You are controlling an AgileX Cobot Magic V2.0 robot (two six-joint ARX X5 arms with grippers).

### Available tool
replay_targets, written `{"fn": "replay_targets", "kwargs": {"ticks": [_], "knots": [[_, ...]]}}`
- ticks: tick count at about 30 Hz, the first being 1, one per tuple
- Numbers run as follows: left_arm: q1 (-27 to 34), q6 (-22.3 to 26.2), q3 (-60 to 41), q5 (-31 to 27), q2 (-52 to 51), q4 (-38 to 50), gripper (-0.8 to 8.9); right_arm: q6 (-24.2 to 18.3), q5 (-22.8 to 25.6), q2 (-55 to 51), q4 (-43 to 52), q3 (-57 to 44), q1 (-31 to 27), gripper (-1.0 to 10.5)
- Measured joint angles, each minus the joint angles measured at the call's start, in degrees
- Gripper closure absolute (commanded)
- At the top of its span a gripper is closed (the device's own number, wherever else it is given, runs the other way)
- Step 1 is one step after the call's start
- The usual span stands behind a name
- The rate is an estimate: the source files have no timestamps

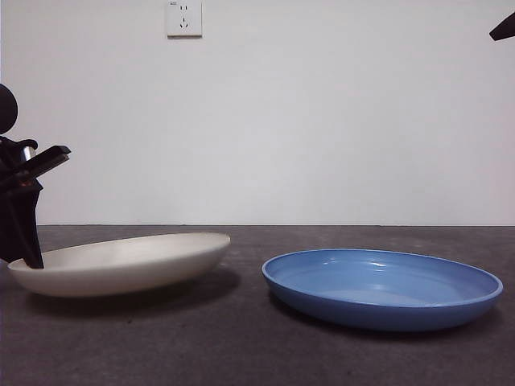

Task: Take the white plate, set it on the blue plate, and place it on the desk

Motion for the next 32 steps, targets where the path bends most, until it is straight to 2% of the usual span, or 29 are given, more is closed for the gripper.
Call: {"fn": "replay_targets", "kwargs": {"ticks": [4,7,12,21,32], "knots": [[-0.11,0.07,3.56,-0.04,0.22,-4.31,8.06,0.33,2.4,0.0,-2.84,0.98,-0.22,3.5],[-1.16,0.02,8.24,-0.11,0.22,-8.9,8.05,0.07,5.99,0.0,-7.74,3.8,-0.42,3.5],[-6.73,-1.05,16.68,-0.09,0.22,-14.32,8.05,-2.95,10.88,-0.92,-16.02,9.55,-0.66,3.5],[-20.0,-6.29,27.47,-0.11,2.91,-14.84,8.04,-6.32,13.14,-7.04,-22.84,11.56,-0.68,3.5],[-34.1,-8.07,42.62,-3.58,18.08,-19.41,8.04,-6.82,14.12,-11.78,-24.48,11.56,-0.59,3.5]]}}
